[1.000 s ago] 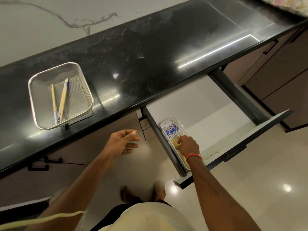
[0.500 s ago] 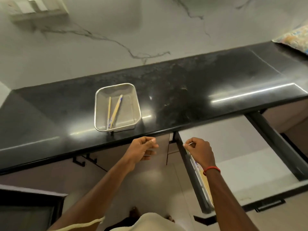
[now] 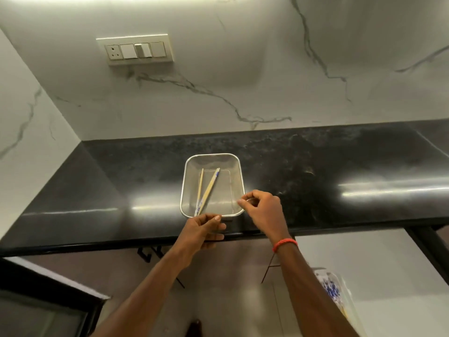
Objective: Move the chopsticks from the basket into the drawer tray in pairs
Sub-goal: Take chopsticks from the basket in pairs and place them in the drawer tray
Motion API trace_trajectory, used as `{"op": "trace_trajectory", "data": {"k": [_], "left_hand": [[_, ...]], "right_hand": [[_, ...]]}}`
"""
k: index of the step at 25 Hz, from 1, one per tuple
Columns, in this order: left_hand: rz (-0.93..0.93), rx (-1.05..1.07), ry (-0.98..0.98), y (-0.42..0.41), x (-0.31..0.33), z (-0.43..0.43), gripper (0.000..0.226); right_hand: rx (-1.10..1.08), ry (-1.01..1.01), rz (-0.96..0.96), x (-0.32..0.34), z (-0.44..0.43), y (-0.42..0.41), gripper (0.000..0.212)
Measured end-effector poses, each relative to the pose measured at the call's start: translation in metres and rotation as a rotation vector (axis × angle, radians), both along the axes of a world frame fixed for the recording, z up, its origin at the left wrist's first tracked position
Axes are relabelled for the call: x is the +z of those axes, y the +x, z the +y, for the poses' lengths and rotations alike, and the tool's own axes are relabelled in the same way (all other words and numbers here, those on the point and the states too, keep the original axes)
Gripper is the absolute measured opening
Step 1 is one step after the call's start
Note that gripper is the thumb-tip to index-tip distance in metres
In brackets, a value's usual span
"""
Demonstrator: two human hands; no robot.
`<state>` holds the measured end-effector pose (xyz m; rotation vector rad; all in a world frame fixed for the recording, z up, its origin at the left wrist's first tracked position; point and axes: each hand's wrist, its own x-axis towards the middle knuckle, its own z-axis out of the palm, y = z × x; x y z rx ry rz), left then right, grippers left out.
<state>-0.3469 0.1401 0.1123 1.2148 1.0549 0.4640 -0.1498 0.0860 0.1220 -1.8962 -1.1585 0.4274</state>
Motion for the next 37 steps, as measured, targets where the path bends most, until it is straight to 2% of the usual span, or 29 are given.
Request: {"op": "trace_trajectory", "data": {"k": [3, 6, 10, 13, 15, 22, 25, 27, 29, 34, 37], "left_hand": [[-0.033, 0.018, 0.000, -0.014, 0.002, 0.030, 0.029], [-0.048, 0.036, -0.008, -0.026, 0.005, 0.061, 0.026], [-0.076, 0.042, -0.013, -0.042, 0.010, 0.104, 0.025], [-0.098, 0.042, -0.024, -0.050, 0.010, 0.130, 0.026], [-0.098, 0.031, -0.031, -0.053, 0.007, 0.142, 0.026], [-0.130, -0.007, -0.072, -0.057, -0.009, 0.158, 0.027], [-0.150, -0.006, -0.086, -0.055, -0.011, 0.164, 0.028], [-0.153, -0.013, -0.093, -0.054, -0.012, 0.166, 0.028], [-0.159, -0.016, -0.103, -0.055, -0.015, 0.171, 0.029], [-0.165, -0.010, -0.119, -0.053, -0.020, 0.181, 0.030], [-0.154, -0.015, -0.103, -0.047, -0.022, 0.184, 0.027]], "right_hand": [[0.037, -0.082, -0.011, 0.005, 0.042, -0.026, 0.016], [0.054, -0.253, -0.021, -0.010, 0.085, -0.043, 0.021], [-0.011, -0.445, -0.054, -0.040, 0.131, -0.055, 0.037], [-0.046, -0.495, 0.023, -0.058, 0.151, -0.065, 0.037], [-0.063, -0.501, 0.094, -0.067, 0.158, -0.072, 0.038], [-0.123, -0.449, 0.138, -0.072, 0.168, -0.085, 0.045], [-0.176, -0.452, 0.348, -0.072, 0.170, -0.083, 0.046], [-0.197, -0.424, 0.526, -0.074, 0.171, -0.084, 0.038], [-0.184, -0.395, 0.623, -0.075, 0.172, -0.083, 0.024], [-0.224, -0.406, 0.625, -0.076, 0.170, -0.079, 0.009], [-0.244, -0.384, 0.651, -0.070, 0.169, -0.082, 0.011]]}}
